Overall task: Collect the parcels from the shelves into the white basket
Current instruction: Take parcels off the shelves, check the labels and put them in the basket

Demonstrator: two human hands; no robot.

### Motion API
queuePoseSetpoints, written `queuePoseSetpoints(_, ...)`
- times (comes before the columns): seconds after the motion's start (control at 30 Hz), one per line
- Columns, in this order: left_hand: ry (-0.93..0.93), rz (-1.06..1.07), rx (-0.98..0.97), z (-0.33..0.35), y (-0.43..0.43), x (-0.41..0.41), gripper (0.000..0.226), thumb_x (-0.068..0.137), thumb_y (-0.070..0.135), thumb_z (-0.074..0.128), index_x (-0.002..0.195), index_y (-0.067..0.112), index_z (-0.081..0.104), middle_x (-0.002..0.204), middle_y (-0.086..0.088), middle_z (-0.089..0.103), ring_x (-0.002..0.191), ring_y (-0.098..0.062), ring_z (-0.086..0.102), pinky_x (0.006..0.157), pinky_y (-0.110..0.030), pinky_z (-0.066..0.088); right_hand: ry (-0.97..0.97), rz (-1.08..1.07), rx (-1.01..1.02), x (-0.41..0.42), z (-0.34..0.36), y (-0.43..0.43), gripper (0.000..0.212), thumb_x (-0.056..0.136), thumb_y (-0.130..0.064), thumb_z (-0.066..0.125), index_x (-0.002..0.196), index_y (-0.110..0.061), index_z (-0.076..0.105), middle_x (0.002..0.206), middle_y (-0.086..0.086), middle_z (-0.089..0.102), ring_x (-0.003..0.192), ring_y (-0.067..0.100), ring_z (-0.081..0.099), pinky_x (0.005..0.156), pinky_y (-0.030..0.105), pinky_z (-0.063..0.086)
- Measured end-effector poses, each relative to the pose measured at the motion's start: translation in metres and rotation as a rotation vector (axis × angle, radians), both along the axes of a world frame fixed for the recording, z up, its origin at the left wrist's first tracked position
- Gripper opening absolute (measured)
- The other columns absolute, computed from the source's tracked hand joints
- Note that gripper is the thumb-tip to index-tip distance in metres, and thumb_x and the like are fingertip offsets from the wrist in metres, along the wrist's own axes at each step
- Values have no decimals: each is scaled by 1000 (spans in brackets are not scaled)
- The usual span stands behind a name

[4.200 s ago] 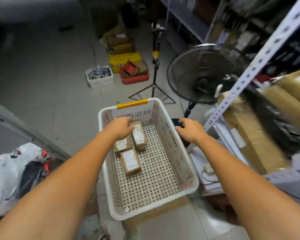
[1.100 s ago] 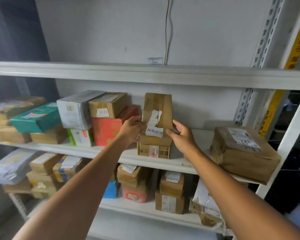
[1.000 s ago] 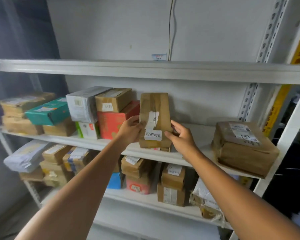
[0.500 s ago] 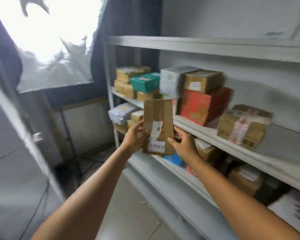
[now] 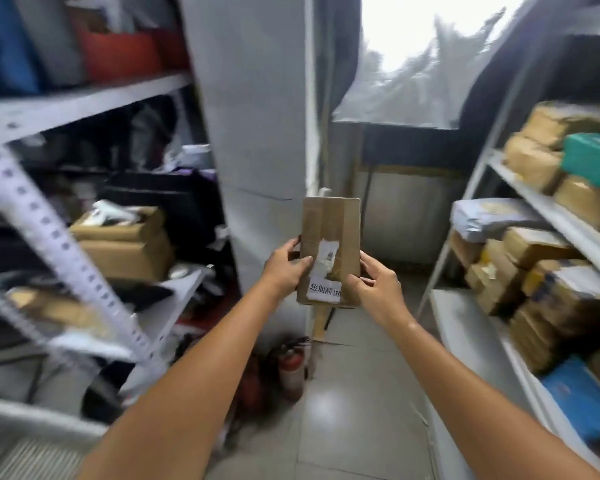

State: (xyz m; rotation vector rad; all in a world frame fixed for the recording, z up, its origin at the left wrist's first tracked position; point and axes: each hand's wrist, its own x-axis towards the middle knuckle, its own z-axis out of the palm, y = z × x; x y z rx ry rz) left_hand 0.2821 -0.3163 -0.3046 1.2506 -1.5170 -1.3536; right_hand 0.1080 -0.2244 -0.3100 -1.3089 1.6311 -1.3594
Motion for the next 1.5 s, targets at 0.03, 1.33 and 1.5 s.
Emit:
queuePoseSetpoints(0.03, -9, 66, 12, -7, 14, 17, 55, 90, 15, 64, 140, 25, 44, 114, -7, 67, 95, -26, 69, 80, -46, 58, -2, 63, 16, 12, -7, 1, 55, 86, -13, 68, 137, -30, 52, 120, -21, 58, 93, -14, 60, 79, 6, 47)
queuePoseSetpoints(1.33, 248, 1277, 488, -372, 167, 592, 58, 95, 12, 56, 144, 33, 36, 137, 0, 52, 112, -23, 59, 91, -48, 53, 316, 1210, 519, 658, -355, -65, 54, 87, 6, 58, 135, -19, 52, 115, -10, 64, 94, -10, 62, 79, 10, 50)
queuePoseSetpoints(1.5, 336, 1373, 586, -480, 151, 612, 61, 96, 6, 53, 148, 25, 30, 137, -6, 53, 115, -24, 58, 94, -45, 51, 353, 1272, 572, 694, -462, -83, 51, 88, 1, 59, 135, -19, 54, 112, -11, 65, 105, 11, 63, 90, 30, 54)
